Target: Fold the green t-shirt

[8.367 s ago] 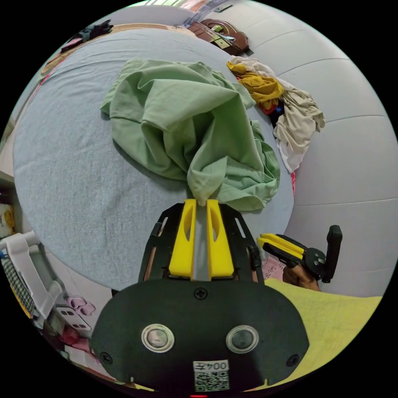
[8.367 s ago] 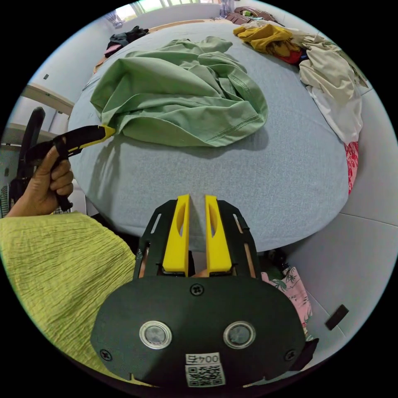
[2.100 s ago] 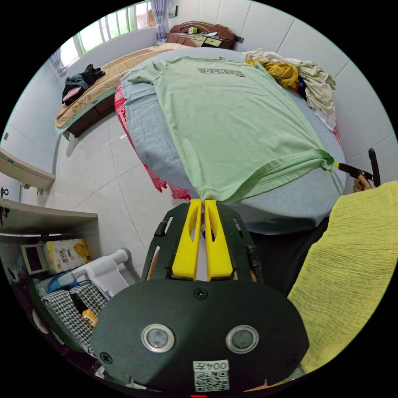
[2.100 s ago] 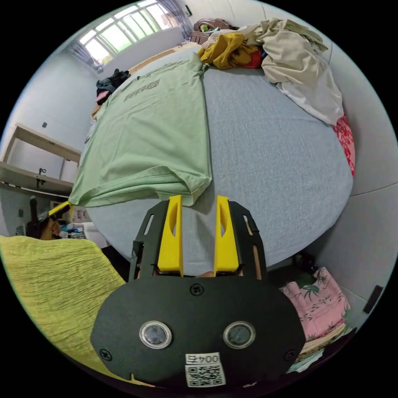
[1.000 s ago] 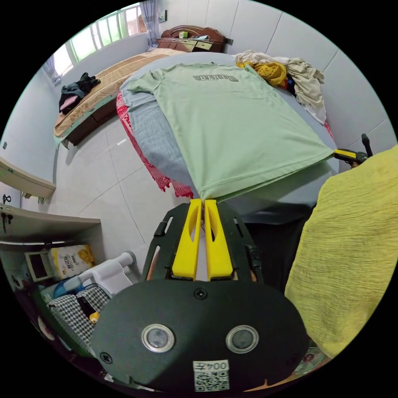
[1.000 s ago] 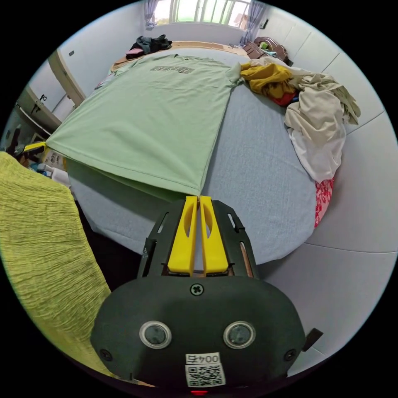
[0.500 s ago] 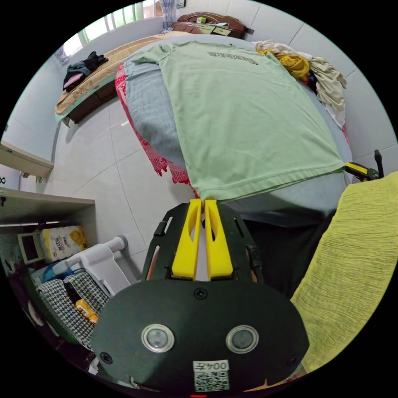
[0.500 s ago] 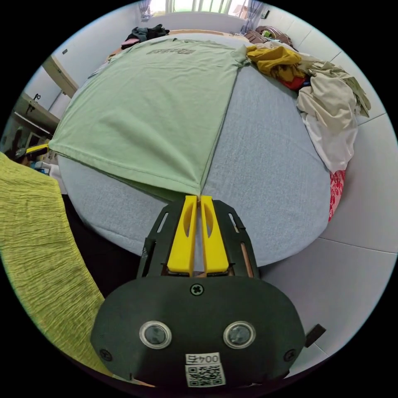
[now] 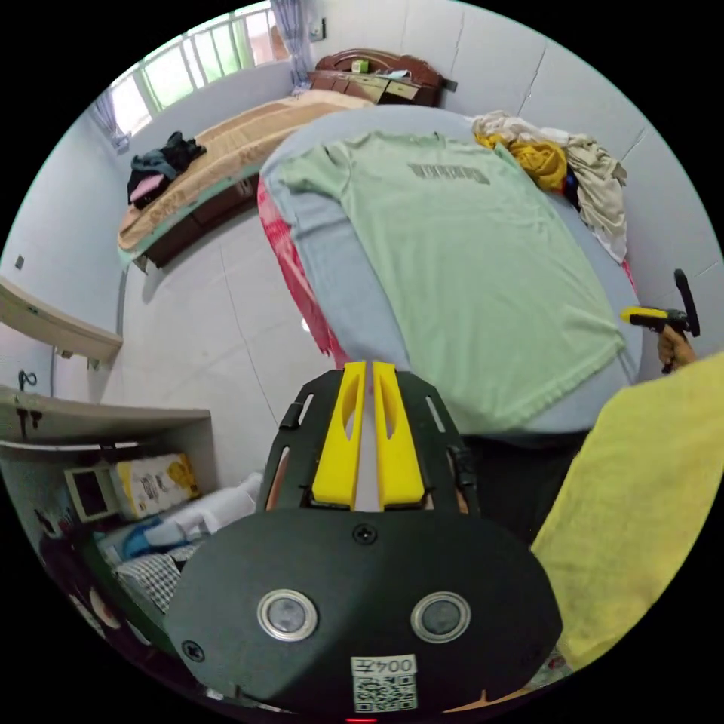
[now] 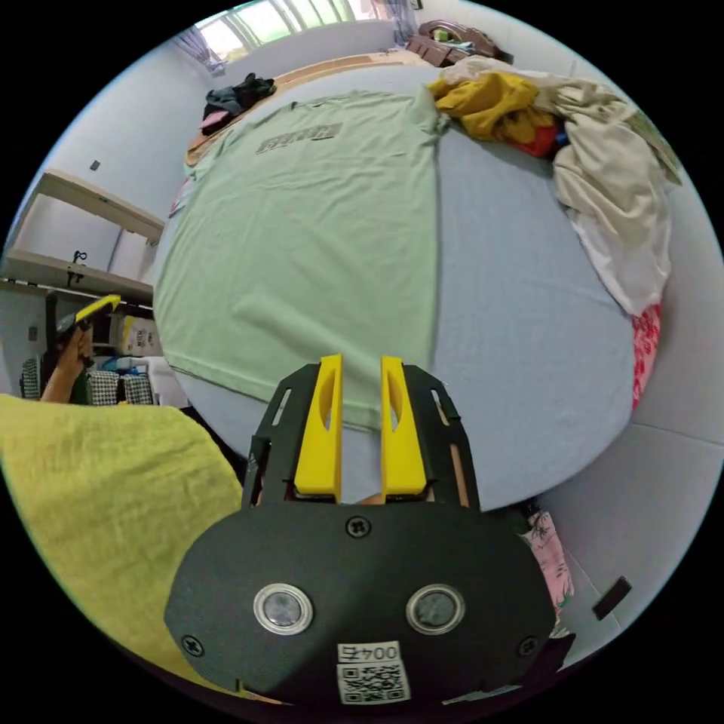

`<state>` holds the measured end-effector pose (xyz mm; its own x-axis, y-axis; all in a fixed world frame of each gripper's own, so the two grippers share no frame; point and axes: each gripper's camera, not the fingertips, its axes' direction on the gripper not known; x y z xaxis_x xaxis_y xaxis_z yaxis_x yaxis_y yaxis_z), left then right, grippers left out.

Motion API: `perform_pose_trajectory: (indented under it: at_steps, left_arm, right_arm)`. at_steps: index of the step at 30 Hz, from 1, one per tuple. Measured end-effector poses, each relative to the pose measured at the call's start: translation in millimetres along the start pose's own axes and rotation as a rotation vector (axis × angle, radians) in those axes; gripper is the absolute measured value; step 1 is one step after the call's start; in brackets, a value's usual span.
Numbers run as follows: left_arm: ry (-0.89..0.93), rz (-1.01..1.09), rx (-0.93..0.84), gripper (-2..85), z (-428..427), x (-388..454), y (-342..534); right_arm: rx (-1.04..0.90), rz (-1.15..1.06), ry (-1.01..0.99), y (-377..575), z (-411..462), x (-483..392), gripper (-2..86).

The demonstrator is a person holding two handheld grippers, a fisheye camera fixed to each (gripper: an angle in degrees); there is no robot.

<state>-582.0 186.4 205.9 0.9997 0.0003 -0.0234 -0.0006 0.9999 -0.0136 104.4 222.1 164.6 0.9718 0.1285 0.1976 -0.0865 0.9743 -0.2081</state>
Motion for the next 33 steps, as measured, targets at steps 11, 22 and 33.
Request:
perform_pose_trajectory:
  at_steps: [11, 22, 33]
  left_arm:
    - [0.251, -0.340, 0.033, 2.4, 79.0, -127.8, -186.7]
    - [0.340, -0.420, 0.015, 5.1, 139.2, -154.6, -245.8]
    - [0.073, -0.479, 0.083, 1.2, 143.9, -127.0, -243.5]
  right_arm:
    - [-0.137, 0.100, 0.101, -98.8, 77.5, -21.3, 5.3]
    - [-0.202, 0.197, 0.164, -166.8, 122.7, -3.9, 5.4]
    - [-0.180, 0.217, 0.205, -206.0, 158.1, 24.9, 5.3]
